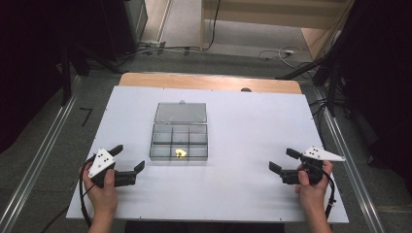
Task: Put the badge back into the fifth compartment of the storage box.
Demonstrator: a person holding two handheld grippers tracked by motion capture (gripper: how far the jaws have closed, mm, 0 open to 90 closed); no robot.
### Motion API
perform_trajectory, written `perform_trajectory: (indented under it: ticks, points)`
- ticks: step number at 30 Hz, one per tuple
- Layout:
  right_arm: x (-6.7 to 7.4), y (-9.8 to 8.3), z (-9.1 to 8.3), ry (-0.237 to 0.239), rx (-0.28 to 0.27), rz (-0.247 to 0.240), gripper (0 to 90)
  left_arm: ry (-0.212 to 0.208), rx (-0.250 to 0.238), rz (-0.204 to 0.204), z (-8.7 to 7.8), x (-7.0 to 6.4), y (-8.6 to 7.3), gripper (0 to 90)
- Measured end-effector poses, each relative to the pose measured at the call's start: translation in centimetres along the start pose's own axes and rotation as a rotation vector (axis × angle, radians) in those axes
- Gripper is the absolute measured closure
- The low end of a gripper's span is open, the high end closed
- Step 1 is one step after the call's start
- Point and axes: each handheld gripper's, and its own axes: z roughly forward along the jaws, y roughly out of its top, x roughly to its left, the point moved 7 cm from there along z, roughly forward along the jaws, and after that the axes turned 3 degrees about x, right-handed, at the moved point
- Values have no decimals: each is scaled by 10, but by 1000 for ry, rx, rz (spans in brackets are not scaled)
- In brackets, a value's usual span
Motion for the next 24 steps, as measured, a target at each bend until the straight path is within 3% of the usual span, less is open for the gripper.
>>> perform_trajectory:
  ticks: [17,24]
  points:
    - [-45,-21,-25,-79,-33,69,0,-7,7,4,1,0,0,28]
    - [-47,-22,-26,-38,-62,81,0,-12,2,5,0,-1,0,28]
